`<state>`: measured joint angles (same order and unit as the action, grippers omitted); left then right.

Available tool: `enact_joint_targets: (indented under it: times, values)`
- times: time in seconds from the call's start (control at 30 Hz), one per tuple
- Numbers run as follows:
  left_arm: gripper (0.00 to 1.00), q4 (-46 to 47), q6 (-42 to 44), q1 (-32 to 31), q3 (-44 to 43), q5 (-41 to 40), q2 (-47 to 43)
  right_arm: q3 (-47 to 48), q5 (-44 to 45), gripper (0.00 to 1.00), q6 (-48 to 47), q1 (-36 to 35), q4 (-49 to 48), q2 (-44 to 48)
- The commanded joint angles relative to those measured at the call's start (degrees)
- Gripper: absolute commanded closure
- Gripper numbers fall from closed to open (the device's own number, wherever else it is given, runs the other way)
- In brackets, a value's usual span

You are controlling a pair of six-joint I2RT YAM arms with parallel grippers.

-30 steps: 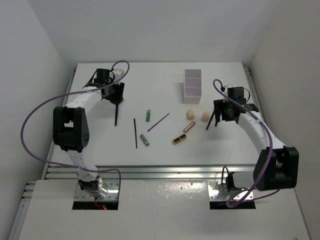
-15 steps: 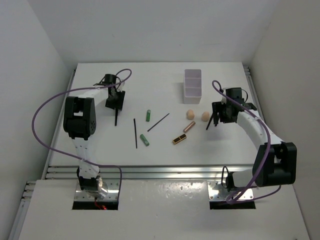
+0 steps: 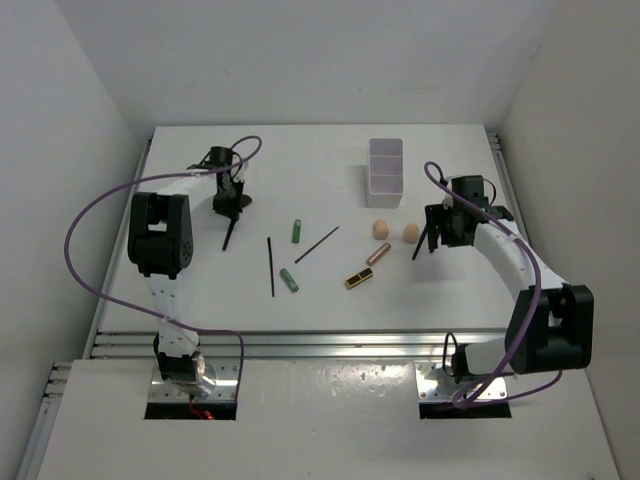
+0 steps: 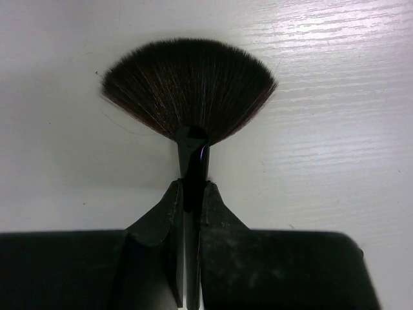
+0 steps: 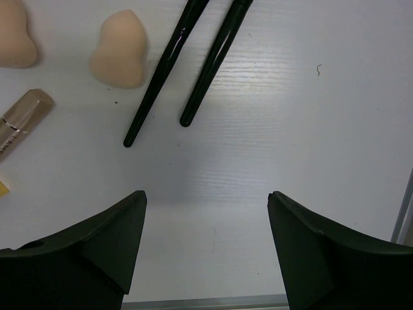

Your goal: Organize the makeup

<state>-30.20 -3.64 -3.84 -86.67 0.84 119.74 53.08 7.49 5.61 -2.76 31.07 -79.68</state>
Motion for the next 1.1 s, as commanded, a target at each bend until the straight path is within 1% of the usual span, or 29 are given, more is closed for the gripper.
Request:
enact_joint_targets:
  times: [0.0, 0.03, 0.1, 0.13, 0.17, 0.2, 0.27, 0.3, 0.37, 0.4, 0.43, 0.5, 0.53, 0.57, 0.6, 0.63, 0.7, 0.73, 0.83, 0.87, 0.93, 1.0, 1.07]
  values:
    - [1.0, -2.0, 2.0, 0.4, -3.9, 0.5, -0.9, 1.0, 0.4, 0.24, 0.3, 0.1, -0.7, 1.9]
    - [1.0, -2.0, 2.8, 0.4, -7.3, 1.3, -1.6, 0.5, -0.2, 0.24, 0.4, 0.0, -0.9, 2.2]
    - [1.0, 0.3, 3.9, -0.7, -11.3, 2.8, -2.8, -1.2, -1.2, 0.24, 0.9, 0.1, -2.2, 3.8]
    - [1.0, 1.4, 4.5, -1.3, -15.3, 2.8, -3.5, -1.9, -2.3, 0.24, 0.9, 0.0, -2.8, 4.2]
    - [1.0, 2.8, 4.5, -1.8, -17.1, 3.7, -3.6, -2.5, -3.3, 0.24, 1.2, 0.0, -4.2, 4.7]
    - [1.0, 6.2, 4.5, -3.1, -20.3, 4.9, -4.2, -4.7, -4.2, 0.24, 1.1, 0.1, -5.7, 6.8]
    - [1.0, 11.0, 4.0, -4.8, -22.1, 6.8, -5.0, -6.4, -5.9, 0.24, 1.0, 0.2, -8.5, 9.1]
    - [1.0, 17.6, 3.2, -5.7, -22.1, 7.8, -6.1, -8.0, -7.0, 0.24, 1.5, 0.3, -11.0, 11.4]
    - [1.0, 26.6, 1.4, -8.8, -19.1, 10.5, -8.6, -11.6, -8.7, 0.24, 1.7, 0.4, -14.7, 12.5]
    - [1.0, 36.9, 0.9, -10.2, -17.1, 10.5, -9.5, -12.4, -10.7, 0.24, 1.9, 0.4, -16.7, 13.7]
    - [1.0, 42.2, 0.9, -13.1, -13.3, 9.9, -10.8, -14.1, -11.5, 0.24, 2.1, 0.5, -17.6, 14.4]
    - [1.0, 51.5, 1.7, -16.4, -10.5, 9.9, -10.8, -14.8, -13.5, 0.24, 2.6, 0.2, -19.8, 15.5]
    - [1.0, 59.2, 2.3, -17.9, -9.7, 9.4, -10.8, -15.0, -13.7, 0.24, 2.9, 0.3, -20.2, 15.4]
    - [1.0, 62.4, 2.8, -20.6, -9.7, 9.4, -9.8, -15.5, -14.2, 0.24, 3.2, 0.4, -20.3, 16.2]
    - [1.0, 65.3, 2.8, -21.8, -9.7, 8.6, -7.6, -15.5, -14.8, 0.24, 3.4, 0.1, -20.4, 16.5]
    - [1.0, 70.8, 2.2, -23.8, -9.7, 8.6, -6.2, -16.0, -15.7, 0.24, 3.4, 0.5, -20.4, 16.6]
    - [1.0, 76.2, 1.6, -25.4, -11.7, 8.6, -3.0, -16.1, -16.8, 0.24, 3.6, 0.3, -19.5, 17.3]
    - [1.0, 81.2, 0.7, -26.1, -12.6, 7.6, 0.6, -16.0, -17.1, 0.24, 3.7, 0.6, -18.2, 17.4]
    - [1.0, 88.3, 0.7, -28.5, -18.0, 4.5, 6.9, -15.6, -16.9, 0.24, 4.1, 0.7, -16.2, 17.8]
    - [1.0, 93.0, 1.5, -29.1, -19.3, 3.2, 11.2, -15.4, -16.6, 0.24, 4.1, 0.7, -14.0, 18.1]
    - [1.0, 98.3, 3.1, -30.7, -23.1, -0.9, 15.1, -14.7, -16.2, 0.24, 4.2, 0.9, -11.1, 18.8]
    - [1.0, 100.1, 4.6, -31.8, -26.9, -2.7, 20.6, -14.4, -15.8, 0.24, 4.2, 1.2, -9.8, 19.4]
    - [1.0, 100.9, 5.1, -32.5, -29.1, -3.6, 23.4, -14.3, -15.7, 0.24, 3.9, 1.3, -7.4, 19.7]
